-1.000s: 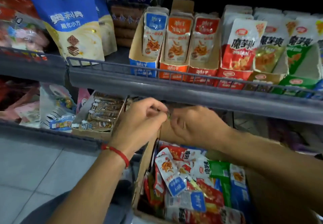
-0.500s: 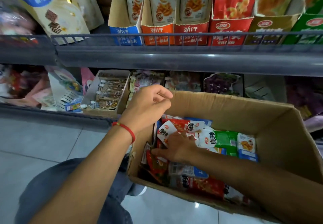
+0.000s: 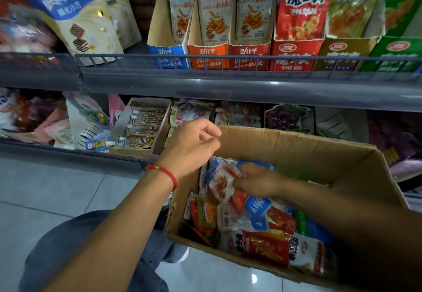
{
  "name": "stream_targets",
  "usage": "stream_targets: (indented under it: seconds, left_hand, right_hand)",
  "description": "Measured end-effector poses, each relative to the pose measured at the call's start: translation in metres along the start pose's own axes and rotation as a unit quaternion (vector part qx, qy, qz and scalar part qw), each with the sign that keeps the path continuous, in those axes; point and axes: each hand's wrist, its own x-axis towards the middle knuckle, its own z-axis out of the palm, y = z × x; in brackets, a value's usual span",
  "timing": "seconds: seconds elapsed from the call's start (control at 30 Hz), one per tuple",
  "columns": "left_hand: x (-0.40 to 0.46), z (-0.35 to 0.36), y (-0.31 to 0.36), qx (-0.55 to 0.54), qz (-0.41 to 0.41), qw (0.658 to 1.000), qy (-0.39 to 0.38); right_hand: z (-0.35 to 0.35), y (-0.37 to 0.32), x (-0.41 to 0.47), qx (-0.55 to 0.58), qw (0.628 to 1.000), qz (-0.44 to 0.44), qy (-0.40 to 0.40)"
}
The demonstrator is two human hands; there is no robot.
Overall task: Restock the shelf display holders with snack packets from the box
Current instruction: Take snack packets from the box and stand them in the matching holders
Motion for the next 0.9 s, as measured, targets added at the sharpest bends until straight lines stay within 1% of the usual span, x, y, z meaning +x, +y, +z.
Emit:
stream_targets:
  seconds: [0.07, 0.13, 0.23, 0.27, 0.3, 0.33, 0.37, 0.4, 0.43, 0.47, 0.5, 0.6, 0.67, 0.73, 0.77, 0.8, 0.83, 0.87, 0.9]
  left_hand:
    - [-0.003, 0.003, -0.001, 0.029, -0.004, 0.999, -0.021]
    - [-0.007, 0.009, -0.001, 0.065, -0.005, 0.996, -0.055]
    - [-0.01, 0.023, 0.0, 0.085, -0.034, 0.994, -0.062]
    - [-0.011, 0.03, 0.0, 0.059, -0.058, 0.995, -0.06]
    - [-0.013, 0.037, 0.001, -0.011, -0.093, 0.993, -0.069]
    - [-0.014, 0.043, 0.002, -0.131, -0.134, 0.979, -0.077]
    - [-0.017, 0.049, 0.008, -0.267, -0.187, 0.94, -0.101]
    - [-0.02, 0.055, 0.014, -0.379, -0.228, 0.888, -0.125]
    - [-0.022, 0.059, 0.019, -0.436, -0.243, 0.856, -0.134]
    - [-0.023, 0.062, 0.023, -0.46, -0.24, 0.845, -0.126]
    - [-0.024, 0.065, 0.027, -0.47, -0.224, 0.846, -0.115]
    - [-0.017, 0.072, 0.033, -0.457, -0.17, 0.87, -0.072]
    - [-0.012, 0.076, 0.037, -0.442, -0.149, 0.883, -0.047]
    - [-0.011, 0.081, 0.043, -0.418, -0.115, 0.901, -0.034]
    - [-0.01, 0.084, 0.044, -0.392, -0.095, 0.915, -0.028]
    - [-0.012, 0.087, 0.048, -0.363, -0.078, 0.928, -0.027]
    - [-0.013, 0.092, 0.05, -0.332, -0.065, 0.94, -0.032]
    - [-0.015, 0.097, 0.052, -0.317, -0.062, 0.945, -0.045]
    - [-0.017, 0.103, 0.055, -0.321, -0.065, 0.943, -0.062]
  right_hand:
    - [-0.018, 0.002, -0.024, 0.084, 0.995, 0.035, -0.025]
    - [-0.033, 0.002, -0.05, 0.156, 0.986, 0.053, -0.038]
    - [-0.049, 0.007, -0.085, 0.238, 0.97, 0.041, -0.033]
    - [-0.052, 0.008, -0.095, 0.27, 0.962, 0.034, -0.028]
    - [-0.053, 0.01, -0.103, 0.301, 0.953, 0.021, -0.022]
    - [-0.054, 0.013, -0.109, 0.33, 0.944, 0.01, -0.015]
    - [-0.054, 0.017, -0.113, 0.353, 0.936, 0.0, -0.008]
    - [-0.052, 0.019, -0.116, 0.37, 0.929, -0.006, -0.005]
    - [-0.05, 0.022, -0.119, 0.386, 0.922, -0.01, -0.006]
    - [-0.048, 0.024, -0.121, 0.398, 0.917, -0.013, -0.007]
    - [-0.047, 0.029, -0.122, 0.406, 0.914, -0.017, -0.01]
    - [-0.05, 0.042, -0.128, 0.415, 0.91, -0.009, -0.015]
    - [-0.058, 0.052, -0.136, 0.406, 0.914, -0.005, -0.007]
    - [-0.067, 0.062, -0.147, 0.39, 0.92, -0.006, 0.02]
    - [-0.07, 0.067, -0.151, 0.363, 0.93, -0.012, 0.055]
    - [-0.073, 0.073, -0.155, 0.301, 0.947, -0.032, 0.112]
    - [-0.075, 0.078, -0.158, 0.21, 0.957, -0.06, 0.189]
    - [-0.077, 0.082, -0.161, 0.128, 0.952, -0.089, 0.265]
    - [-0.077, 0.085, -0.163, 0.072, 0.933, -0.123, 0.33]
